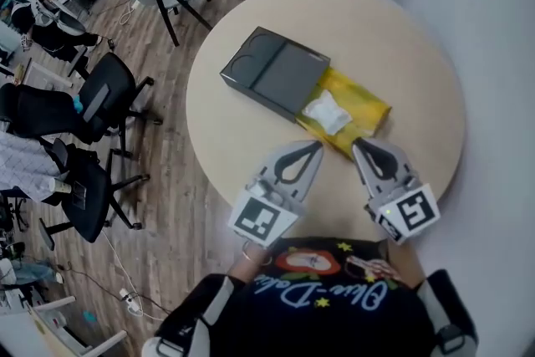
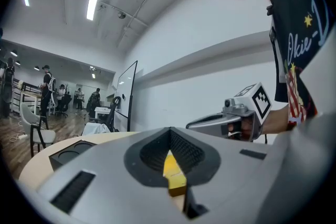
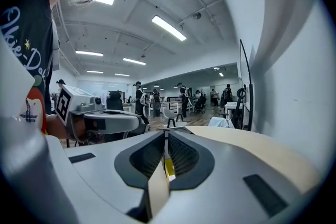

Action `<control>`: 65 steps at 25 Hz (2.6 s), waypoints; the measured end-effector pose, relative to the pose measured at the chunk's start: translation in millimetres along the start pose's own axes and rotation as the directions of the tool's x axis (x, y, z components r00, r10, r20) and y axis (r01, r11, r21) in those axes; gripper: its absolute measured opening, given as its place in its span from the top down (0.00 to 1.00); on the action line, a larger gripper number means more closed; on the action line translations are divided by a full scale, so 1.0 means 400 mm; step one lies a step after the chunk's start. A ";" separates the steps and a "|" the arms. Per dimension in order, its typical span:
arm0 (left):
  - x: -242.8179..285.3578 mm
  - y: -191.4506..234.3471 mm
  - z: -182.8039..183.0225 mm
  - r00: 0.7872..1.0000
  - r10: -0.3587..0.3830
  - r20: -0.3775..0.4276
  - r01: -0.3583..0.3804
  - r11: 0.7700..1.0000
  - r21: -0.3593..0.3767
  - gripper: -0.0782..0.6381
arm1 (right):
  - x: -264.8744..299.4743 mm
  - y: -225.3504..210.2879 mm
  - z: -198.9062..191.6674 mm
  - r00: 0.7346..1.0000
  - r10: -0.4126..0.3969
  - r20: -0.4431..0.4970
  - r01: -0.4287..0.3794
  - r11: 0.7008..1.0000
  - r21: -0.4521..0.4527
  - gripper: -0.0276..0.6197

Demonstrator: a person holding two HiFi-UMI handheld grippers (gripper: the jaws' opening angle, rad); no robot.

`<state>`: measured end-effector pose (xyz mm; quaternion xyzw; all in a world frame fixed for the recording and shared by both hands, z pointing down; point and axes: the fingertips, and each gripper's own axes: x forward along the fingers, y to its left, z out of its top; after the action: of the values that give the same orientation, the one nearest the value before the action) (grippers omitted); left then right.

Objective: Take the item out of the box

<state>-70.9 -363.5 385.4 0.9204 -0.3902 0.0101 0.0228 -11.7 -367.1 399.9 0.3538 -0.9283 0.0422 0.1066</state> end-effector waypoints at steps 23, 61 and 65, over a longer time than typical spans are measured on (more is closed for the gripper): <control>0.043 0.146 -0.121 0.998 -0.016 -0.056 0.013 0.998 -0.058 0.90 | 0.230 -0.081 -0.205 0.933 -0.018 -0.360 -0.012 0.997 -0.081 0.89; 0.004 0.230 -0.181 0.994 0.049 -0.102 -0.061 0.992 -0.113 0.90 | 0.358 -0.142 -0.457 0.780 -0.071 -0.622 -0.086 0.972 -0.219 0.95; 0.002 0.225 -0.176 0.993 0.056 -0.099 -0.068 0.991 -0.114 0.90 | 0.342 -0.150 -0.410 0.802 -0.096 -0.590 -0.048 0.973 -0.224 0.95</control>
<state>-135.1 -423.1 458.8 0.9034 -0.4169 0.0321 0.0951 -43.6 -475.3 590.9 0.3196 -0.8415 0.0433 0.4334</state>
